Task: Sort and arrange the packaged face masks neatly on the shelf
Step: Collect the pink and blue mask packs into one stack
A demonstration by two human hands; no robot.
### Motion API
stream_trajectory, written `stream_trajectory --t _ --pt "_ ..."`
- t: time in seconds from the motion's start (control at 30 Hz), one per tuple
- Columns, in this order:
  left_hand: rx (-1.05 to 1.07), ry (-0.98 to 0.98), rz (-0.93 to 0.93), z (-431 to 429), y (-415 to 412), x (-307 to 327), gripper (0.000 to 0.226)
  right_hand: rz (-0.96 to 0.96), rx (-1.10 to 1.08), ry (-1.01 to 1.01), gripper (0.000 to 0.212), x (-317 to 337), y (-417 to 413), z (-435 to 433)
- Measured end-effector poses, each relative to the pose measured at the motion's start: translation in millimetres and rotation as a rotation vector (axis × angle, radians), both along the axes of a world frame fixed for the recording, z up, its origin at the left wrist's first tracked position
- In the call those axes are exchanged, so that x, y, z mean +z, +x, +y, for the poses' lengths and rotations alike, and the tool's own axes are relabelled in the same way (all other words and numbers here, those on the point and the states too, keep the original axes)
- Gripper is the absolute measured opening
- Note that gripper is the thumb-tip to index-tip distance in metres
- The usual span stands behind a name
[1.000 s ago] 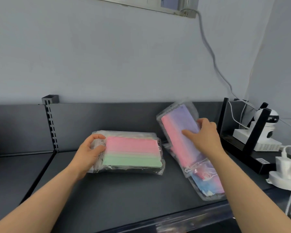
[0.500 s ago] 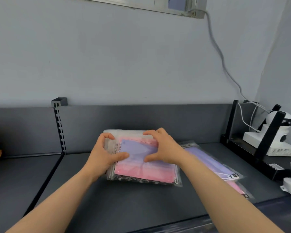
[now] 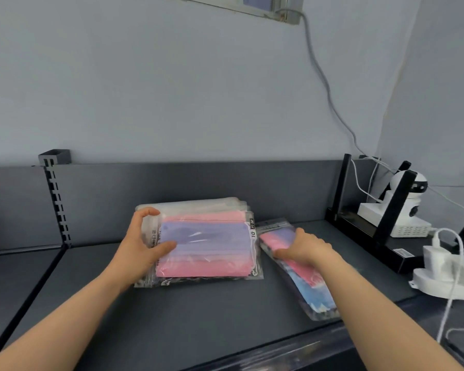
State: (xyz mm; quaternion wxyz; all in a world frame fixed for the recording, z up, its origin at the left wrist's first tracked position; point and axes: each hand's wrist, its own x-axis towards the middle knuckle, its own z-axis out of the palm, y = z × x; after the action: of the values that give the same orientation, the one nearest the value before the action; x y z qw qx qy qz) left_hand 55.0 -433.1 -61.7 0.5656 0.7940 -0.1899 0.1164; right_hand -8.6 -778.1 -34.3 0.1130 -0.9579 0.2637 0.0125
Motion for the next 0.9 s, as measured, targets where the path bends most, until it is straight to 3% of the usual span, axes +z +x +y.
stream_trajectory --t 0.17,0.33,0.53,0.63,0.7,0.8,0.9 --pt "0.011 0.010 -0.004 -0.3 5.2 -5.4 0.060 -0.081 -0.035 -0.003 0.105 -6.4 1.1 -6.0" --pt "0.025 -0.003 -0.002 5.0 9.2 -8.2 0.062 -0.273 -0.064 -0.089 0.099 -12.1 1.8 -6.1" --pt "-0.013 -0.030 0.017 5.7 9.6 -8.1 0.061 -0.560 -0.037 0.155 0.108 12.1 -3.7 -8.4" --pt "-0.024 -0.032 0.003 3.4 4.6 -3.8 0.059 -0.759 0.131 0.291 0.113 31.8 -7.8 4.5" --pt "-0.046 -0.014 -0.007 0.8 1.2 -0.8 0.059 -0.757 0.313 0.270 0.112 36.7 -9.5 25.2" --pt "-0.078 0.017 0.014 2.0 -0.3 1.2 0.055 -0.631 0.548 0.044 0.109 32.2 -4.3 63.1" --pt "-0.142 -0.114 0.091 2.6 -2.0 2.2 0.032 -0.493 0.686 -0.099 0.109 26.1 7.0 84.3"
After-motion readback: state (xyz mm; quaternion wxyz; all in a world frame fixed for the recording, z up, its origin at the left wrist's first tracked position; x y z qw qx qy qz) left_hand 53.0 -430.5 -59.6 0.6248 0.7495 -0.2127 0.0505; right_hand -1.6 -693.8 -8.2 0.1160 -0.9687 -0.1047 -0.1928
